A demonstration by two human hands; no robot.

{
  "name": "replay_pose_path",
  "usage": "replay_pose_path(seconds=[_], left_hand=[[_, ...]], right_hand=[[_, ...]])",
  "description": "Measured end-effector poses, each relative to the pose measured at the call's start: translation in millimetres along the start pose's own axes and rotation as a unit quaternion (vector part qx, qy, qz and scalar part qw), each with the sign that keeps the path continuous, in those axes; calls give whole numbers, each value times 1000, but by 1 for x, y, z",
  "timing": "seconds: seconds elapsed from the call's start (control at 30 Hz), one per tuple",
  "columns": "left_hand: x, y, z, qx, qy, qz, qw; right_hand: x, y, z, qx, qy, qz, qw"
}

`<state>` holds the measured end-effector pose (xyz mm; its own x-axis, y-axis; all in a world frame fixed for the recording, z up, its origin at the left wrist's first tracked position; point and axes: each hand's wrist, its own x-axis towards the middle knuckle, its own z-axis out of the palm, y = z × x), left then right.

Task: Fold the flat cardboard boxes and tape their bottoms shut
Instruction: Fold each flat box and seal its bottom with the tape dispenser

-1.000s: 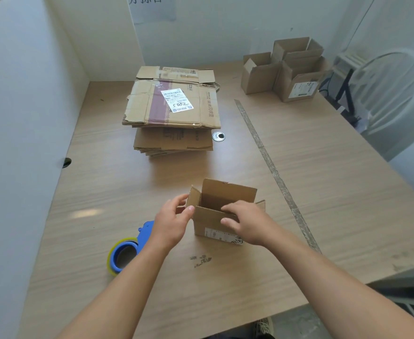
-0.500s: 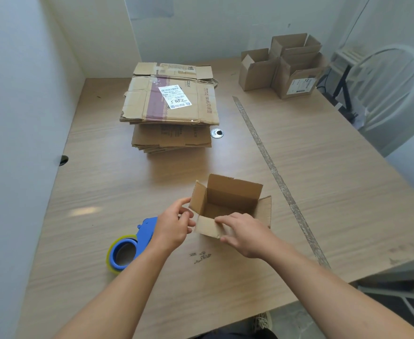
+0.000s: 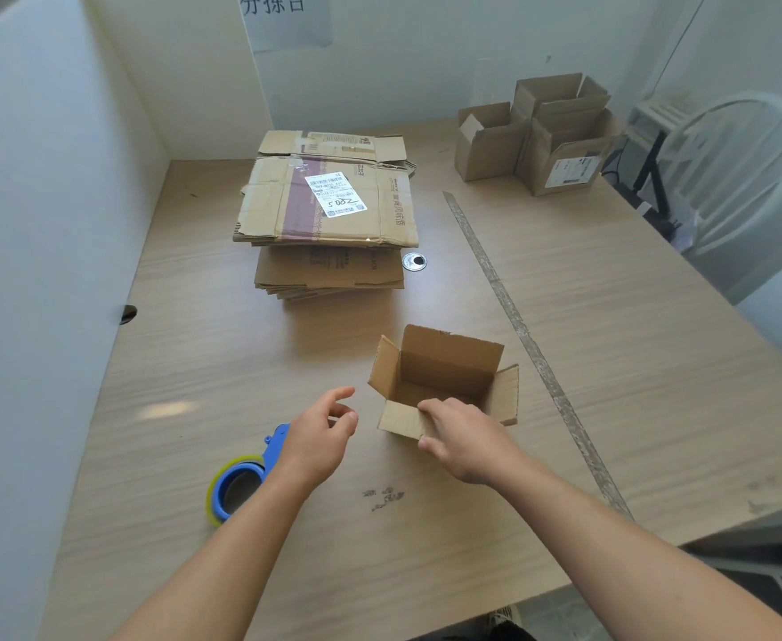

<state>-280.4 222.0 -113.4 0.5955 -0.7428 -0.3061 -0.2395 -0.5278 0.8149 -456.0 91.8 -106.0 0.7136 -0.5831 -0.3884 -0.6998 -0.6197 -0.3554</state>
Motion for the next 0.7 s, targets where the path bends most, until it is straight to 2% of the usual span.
replay_pose_path(seconds=[0.23, 0.4, 0.6, 0.7], left_hand=[[22, 23, 9, 42, -30, 28, 998], [49, 67, 28, 122, -51, 89, 987], [106, 136, 64, 291, -58, 157, 942], [144, 176, 83, 383, -45, 183, 904]], right_hand=[[-1, 31, -29, -30, 18, 3, 999], [7, 77, -67, -35, 42, 22, 998], [37, 149, -126, -65, 72, 24, 995], [70, 188, -162, -88, 88, 9, 992]])
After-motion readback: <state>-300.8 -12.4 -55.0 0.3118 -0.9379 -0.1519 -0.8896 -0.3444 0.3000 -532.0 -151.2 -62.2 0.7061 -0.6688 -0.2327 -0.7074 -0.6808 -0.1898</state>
